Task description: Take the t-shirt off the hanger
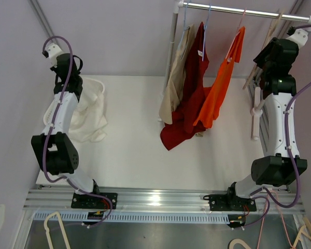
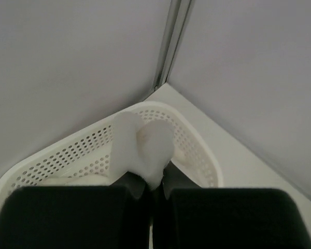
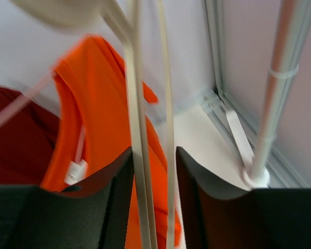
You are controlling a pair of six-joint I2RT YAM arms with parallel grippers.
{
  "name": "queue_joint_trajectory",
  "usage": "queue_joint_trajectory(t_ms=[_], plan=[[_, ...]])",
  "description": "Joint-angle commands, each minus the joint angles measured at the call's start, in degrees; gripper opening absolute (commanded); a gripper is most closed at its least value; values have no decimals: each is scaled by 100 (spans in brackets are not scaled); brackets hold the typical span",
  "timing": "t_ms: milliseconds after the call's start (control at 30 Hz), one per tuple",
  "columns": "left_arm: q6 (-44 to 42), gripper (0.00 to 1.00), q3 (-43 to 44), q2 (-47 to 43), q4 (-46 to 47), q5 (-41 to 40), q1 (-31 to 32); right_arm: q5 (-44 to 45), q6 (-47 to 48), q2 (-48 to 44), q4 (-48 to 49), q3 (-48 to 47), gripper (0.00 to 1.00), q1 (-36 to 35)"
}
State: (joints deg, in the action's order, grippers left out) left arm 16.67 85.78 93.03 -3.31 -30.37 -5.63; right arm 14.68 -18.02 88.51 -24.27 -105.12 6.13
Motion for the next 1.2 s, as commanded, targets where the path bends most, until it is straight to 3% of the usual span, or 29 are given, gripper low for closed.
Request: queue_joint_trajectory(t_ms=[0, 67, 100, 167, 233, 267, 300, 367, 633, 833, 1067, 1167], plan=[[609, 1, 965, 653, -2104, -618, -44, 176, 132, -97, -693, 36, 42, 20], [880, 7, 1572, 1189, -2812, -716, -70, 237, 176, -132, -728, -52, 45, 20], [943, 20, 1930, 1304, -3250, -690, -79, 290, 220, -141, -789, -113, 45, 20], [961, 24, 1934, 1367, -3299, -506, -96, 334, 264, -141, -868, -350, 45, 20], [961, 35, 1566, 1209, -2958, -444, -96, 360, 290, -158, -965, -509, 45, 20], [944, 44, 1452, 1026, -2825, -365, -105, 369, 299, -176, -1000, -553, 45, 20], [935, 68, 1224, 945, -2720, -338, -105, 387, 299, -185, -1027, -588, 45, 28], [917, 99, 1326, 848, -2745, -329, -114, 369, 282, -220, -1123, -693, 48, 20], [645, 100, 1187, -91, -2859, -233, -9, 562, 290, -422, -1421, -922, 63, 2], [750, 99, 1222, -777, -3710, 39, 88, 590, 422, -387, -1958, -1318, 69, -94], [514, 100, 731, -734, -4546, 2110, 114, 62, 299, -545, -2248, -1371, 71, -393], [216, 100, 590, -681, -4968, 2220, 290, 27, 317, -589, -2345, -1336, 71, -560]])
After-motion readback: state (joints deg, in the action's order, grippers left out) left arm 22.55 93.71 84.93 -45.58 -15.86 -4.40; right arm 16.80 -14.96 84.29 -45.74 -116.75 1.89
